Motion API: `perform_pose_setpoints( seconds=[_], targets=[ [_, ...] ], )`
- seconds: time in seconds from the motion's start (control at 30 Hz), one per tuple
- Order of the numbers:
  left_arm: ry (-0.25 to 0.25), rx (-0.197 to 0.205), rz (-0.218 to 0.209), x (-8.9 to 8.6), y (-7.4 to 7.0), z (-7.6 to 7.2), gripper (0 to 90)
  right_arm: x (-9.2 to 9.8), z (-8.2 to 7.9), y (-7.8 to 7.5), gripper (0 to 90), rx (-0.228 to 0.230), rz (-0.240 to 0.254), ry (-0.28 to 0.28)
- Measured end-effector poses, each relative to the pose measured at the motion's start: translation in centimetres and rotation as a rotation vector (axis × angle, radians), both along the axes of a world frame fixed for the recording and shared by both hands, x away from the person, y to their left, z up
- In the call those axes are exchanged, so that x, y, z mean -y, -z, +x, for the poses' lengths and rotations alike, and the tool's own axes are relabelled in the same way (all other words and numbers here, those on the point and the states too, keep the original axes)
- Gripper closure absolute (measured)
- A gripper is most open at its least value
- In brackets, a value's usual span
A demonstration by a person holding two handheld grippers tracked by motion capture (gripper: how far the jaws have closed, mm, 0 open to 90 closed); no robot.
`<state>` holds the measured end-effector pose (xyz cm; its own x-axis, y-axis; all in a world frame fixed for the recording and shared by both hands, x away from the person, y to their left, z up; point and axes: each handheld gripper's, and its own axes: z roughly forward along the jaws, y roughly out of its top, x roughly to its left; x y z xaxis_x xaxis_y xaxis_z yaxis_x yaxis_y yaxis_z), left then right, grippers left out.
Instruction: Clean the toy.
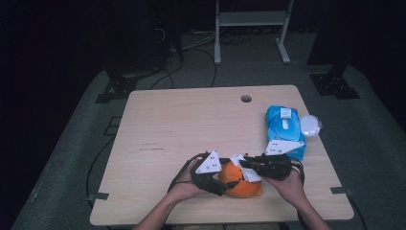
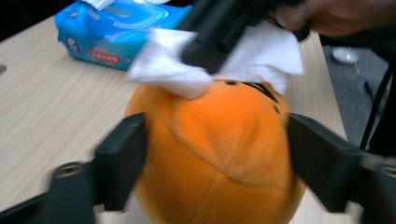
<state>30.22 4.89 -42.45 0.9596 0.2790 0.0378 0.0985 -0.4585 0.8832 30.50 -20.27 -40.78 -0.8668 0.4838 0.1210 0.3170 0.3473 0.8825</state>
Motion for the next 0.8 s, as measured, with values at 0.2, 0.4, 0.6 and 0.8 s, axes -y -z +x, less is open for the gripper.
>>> perform_pose_setpoints(
  seconds=[0.2,0.4,0.6,0.8],
  targets=[
    [-0.039,-0.133,-0.012,0.1,0.4,0.4,21.9,-0.4,-0.7,-0.4,81.6,0.017,-0.009,-0.02],
    [0.023,0.01,0.042,0.6,-0.1,-0.8,28.8,-2.0,-1.7,-1.3,81.7,0.063,-0.016,-0.062],
    [0.057,0.076,0.075,0.4,-0.1,-1.0,30.8,-0.6,-0.4,-1.1,81.7,0.053,-0.031,0.01],
    [0.05,0.043,0.07,-0.3,0.4,-0.2,28.9,1.8,0.6,0.3,81.7,-0.034,0.0,0.056]
  ],
)
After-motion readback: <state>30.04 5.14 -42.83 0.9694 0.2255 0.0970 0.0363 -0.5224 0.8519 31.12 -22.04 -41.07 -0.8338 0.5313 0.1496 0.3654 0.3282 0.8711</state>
